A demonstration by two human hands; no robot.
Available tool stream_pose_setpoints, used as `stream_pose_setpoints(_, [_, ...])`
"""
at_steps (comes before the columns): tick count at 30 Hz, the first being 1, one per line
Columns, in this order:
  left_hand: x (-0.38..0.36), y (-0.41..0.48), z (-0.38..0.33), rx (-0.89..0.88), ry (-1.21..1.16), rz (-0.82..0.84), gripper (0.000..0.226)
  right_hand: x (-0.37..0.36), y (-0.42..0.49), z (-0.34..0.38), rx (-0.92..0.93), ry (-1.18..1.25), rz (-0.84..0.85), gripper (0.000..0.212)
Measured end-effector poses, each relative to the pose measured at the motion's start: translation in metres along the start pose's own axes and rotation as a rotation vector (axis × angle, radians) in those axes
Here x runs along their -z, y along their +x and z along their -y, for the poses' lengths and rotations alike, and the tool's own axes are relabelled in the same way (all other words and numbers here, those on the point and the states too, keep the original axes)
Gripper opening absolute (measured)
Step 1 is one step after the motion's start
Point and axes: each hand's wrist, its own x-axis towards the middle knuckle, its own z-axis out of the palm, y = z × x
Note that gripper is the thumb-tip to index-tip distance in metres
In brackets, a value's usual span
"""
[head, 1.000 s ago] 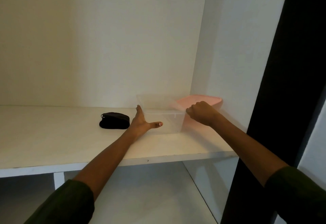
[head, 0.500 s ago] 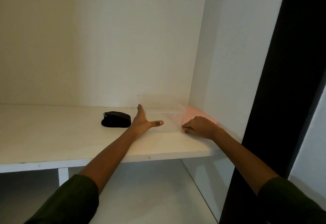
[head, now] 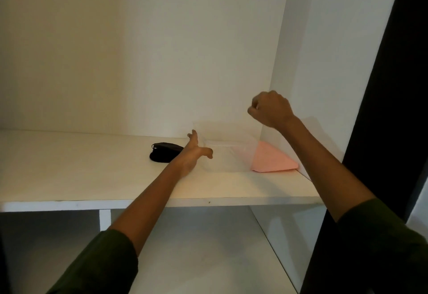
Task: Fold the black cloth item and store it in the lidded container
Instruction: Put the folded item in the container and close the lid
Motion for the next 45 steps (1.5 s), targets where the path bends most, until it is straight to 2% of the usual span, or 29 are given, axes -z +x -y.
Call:
stream_pose_setpoints(2, [0.009,-0.003,-0.005,-0.035,-0.096,-0.191,0.092,0.002,0.012,0.024,0.0,0.195,0.043,0.024])
stream_pose_setpoints(4, [0.023,-0.006,-0.01,-0.074,-0.106,-0.464,0.073,0.0,0.022,0.053,0.018,0.316,0.106,0.023])
stream_pose_setpoints(6, [0.042,-0.006,-0.015,-0.115,0.021,-0.714,0.049,-0.008,0.03,0.084,0.017,0.42,0.22,0.022])
stream_pose_setpoints(8, [0.068,0.0,-0.016,-0.08,0.242,-0.831,0.026,-0.022,0.037,0.115,0.017,0.439,0.354,0.018])
stream_pose_setpoints(9, [0.081,0.004,-0.015,-0.027,0.362,-0.825,0.02,-0.03,0.039,0.13,0.025,0.41,0.402,0.015])
stream_pose_setpoints(10, [0.093,0.007,-0.012,0.038,0.468,-0.786,0.024,-0.039,0.039,0.142,0.025,0.374,0.432,0.012])
stream_pose_setpoints(11, [0.103,0.01,-0.009,0.114,0.556,-0.731,0.033,-0.048,0.039,0.152,0.026,0.358,0.445,0.011])
stream_pose_setpoints(13, [0.118,0.016,-0.001,0.213,0.652,-0.643,0.051,-0.067,0.038,0.168,0.007,0.315,0.493,0.024])
stream_pose_setpoints(16, [0.13,0.029,0.007,0.239,0.671,-0.566,0.045,-0.099,0.038,0.182,-0.065,0.21,0.524,0.032])
stream_pose_setpoints(20, [0.138,0.038,0.009,0.287,0.665,-0.489,0.043,-0.129,0.041,0.183,-0.173,0.165,0.615,0.033])
stream_pose_setpoints(25, [0.142,0.04,0.008,0.294,0.781,-0.475,0.045,-0.141,0.039,0.181,-0.258,0.172,0.682,0.011])
stream_pose_setpoints(30, [0.136,0.043,0.005,0.296,0.839,-0.434,0.045,-0.147,0.037,0.182,-0.377,0.248,0.629,0.03])
stream_pose_setpoints(34, [0.139,0.046,0.006,0.344,0.711,-0.423,0.039,-0.148,0.04,0.184,-0.468,0.381,0.546,0.032])
stream_pose_setpoints(36, [0.144,0.048,0.009,0.344,0.52,-0.438,0.029,-0.149,0.045,0.184,-0.466,0.418,0.521,0.034])
stream_pose_setpoints(41, [0.147,0.043,0.005,0.234,-0.052,-0.417,0.038,-0.139,0.057,0.178,-0.428,0.486,0.391,0.033])
stream_pose_setpoints(43, [0.145,0.041,-0.005,0.183,-0.189,-0.4,0.038,-0.131,0.064,0.174,-0.425,0.52,0.335,0.029])
stream_pose_setpoints(45, [0.141,0.041,-0.018,0.122,-0.268,-0.383,0.027,-0.12,0.074,0.165,-0.416,0.54,0.307,0.022])
